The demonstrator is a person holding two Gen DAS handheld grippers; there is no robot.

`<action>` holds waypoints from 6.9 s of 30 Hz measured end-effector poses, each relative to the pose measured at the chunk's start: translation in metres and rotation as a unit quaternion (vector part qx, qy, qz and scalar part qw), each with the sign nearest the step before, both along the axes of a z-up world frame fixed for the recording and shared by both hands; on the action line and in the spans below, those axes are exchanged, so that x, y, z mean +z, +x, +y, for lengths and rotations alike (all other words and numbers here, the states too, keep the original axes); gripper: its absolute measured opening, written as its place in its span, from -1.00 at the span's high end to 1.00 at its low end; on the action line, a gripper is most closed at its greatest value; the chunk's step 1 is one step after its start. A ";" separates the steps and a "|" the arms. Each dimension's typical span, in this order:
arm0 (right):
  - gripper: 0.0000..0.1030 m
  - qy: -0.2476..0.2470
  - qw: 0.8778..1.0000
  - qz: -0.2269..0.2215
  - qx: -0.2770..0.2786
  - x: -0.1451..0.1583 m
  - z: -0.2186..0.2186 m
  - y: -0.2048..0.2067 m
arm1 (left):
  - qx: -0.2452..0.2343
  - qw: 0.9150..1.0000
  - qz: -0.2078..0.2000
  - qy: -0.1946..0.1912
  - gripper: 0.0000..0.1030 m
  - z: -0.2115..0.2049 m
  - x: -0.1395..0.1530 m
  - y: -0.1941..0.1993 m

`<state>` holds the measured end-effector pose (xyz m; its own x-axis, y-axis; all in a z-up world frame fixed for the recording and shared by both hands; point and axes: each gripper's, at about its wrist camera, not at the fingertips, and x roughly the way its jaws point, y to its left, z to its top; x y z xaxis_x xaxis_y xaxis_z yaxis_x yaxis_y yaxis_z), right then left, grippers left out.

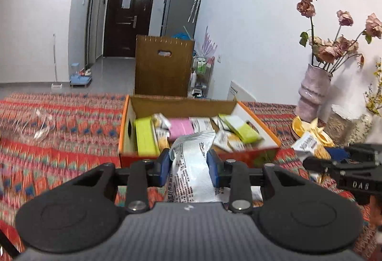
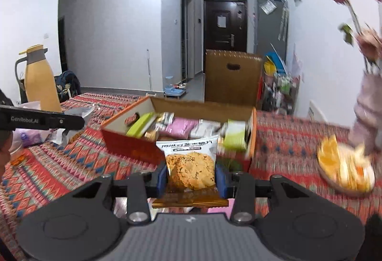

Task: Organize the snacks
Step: 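Carry both held packets into the cardboard box and open both tools, then withdraw both open tools from the box back toward the snack pile, then grasp a pink packet with the right tool while the left tool grasps a white packet, then carry both held packets into the cardboard box and open both tools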

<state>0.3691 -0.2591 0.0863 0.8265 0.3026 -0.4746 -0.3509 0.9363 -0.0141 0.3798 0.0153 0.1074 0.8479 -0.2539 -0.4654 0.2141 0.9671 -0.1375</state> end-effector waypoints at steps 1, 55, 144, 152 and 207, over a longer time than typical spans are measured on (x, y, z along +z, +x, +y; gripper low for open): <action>0.23 -0.002 1.000 -0.001 0.004 0.004 0.001 0.013 | -0.003 1.000 0.000 -0.001 0.35 0.001 0.002 0.012; -0.56 -0.030 0.998 0.060 0.003 0.058 0.016 0.106 | -0.008 0.998 0.052 0.034 -0.92 0.004 0.044 0.076; -0.17 0.037 0.992 0.067 -0.099 -0.109 -0.092 0.032 | -0.126 0.982 0.108 0.094 0.72 -0.151 -0.080 0.059; -0.17 0.051 0.993 0.032 -0.100 -0.087 -0.076 -0.014 | -0.099 0.993 0.047 0.041 0.77 -0.098 -0.033 -0.008; -0.18 0.004 0.996 0.085 -0.006 -0.083 0.070 0.194 | -0.079 0.987 0.086 -0.113 0.70 -0.014 -0.078 0.179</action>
